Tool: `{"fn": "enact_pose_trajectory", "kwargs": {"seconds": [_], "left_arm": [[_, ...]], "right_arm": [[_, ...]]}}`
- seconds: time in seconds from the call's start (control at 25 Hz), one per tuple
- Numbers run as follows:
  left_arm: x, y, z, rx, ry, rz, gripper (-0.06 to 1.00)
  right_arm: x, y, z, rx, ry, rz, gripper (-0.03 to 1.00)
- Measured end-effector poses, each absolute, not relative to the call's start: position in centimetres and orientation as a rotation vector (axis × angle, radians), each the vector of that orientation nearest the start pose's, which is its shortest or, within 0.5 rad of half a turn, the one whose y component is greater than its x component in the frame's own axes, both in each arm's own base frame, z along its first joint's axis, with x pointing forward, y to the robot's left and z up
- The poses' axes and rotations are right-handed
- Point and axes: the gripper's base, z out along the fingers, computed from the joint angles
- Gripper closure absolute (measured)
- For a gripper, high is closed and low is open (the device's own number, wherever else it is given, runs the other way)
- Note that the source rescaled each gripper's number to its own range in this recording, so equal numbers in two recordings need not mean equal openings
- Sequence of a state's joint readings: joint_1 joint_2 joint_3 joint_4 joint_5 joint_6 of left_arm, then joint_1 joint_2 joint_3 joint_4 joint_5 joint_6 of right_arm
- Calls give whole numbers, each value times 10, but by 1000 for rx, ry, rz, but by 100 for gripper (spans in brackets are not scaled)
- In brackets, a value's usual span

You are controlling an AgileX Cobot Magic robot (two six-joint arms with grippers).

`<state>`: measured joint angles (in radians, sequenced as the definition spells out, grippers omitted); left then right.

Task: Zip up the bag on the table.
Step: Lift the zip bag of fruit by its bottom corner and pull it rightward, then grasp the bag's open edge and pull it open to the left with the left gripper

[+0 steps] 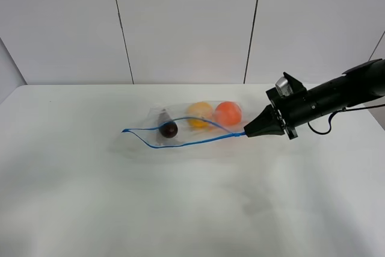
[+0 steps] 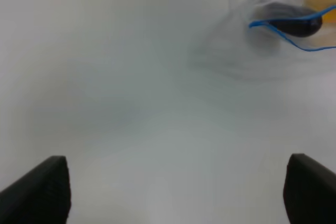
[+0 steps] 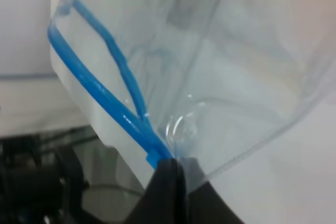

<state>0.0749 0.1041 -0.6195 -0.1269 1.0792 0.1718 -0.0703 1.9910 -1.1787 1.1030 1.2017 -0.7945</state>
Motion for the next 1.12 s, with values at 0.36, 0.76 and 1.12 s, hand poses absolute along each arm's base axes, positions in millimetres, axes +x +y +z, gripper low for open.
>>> {"fn": "enact_pose_trajectory", "kwargs": {"seconds": [0.36,0.76,1.12], "left_arm": [[90,-19,344,408,2023,-69,-6],[170,-39,337,637,1829,-326,-6],[218,-78,328,657,1784,-554,-6]], "right_arm": [[373,51,219,-95,2634,1335,97],[372,49,218,-96,2675,1298,97],[372,49,218,-42,2691,1310,97]]}}
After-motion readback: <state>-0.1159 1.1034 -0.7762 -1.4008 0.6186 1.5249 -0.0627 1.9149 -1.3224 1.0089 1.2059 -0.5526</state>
